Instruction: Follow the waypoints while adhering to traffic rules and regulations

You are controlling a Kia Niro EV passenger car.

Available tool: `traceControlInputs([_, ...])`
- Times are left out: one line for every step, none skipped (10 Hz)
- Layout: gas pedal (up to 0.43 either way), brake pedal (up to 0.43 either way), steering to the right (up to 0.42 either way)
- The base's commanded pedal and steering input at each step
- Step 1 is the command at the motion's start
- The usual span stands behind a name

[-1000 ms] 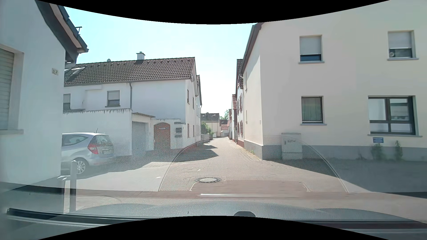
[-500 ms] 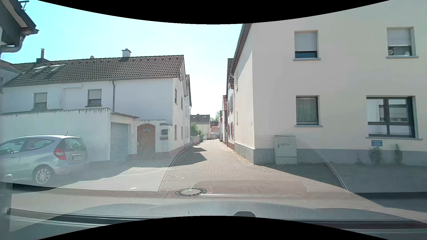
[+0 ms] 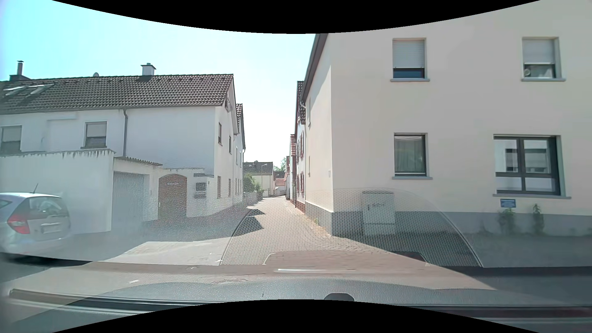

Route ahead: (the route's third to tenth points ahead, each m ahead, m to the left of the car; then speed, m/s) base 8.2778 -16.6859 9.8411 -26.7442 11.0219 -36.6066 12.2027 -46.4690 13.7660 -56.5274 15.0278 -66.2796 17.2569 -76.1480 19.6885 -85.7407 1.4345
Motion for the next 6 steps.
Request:
traceControlInputs([0.0, 0.0, 0.441])
traceControlInputs([0.0, 0.0, 0.453])
traceControlInputs([0.0, 0.0, 0.467])
traceControlInputs([0.0, 0.0, 0.487])
traceControlInputs([0.0, 0.0, 0.511])
traceControlInputs([0.0, 0.0, 0.546])
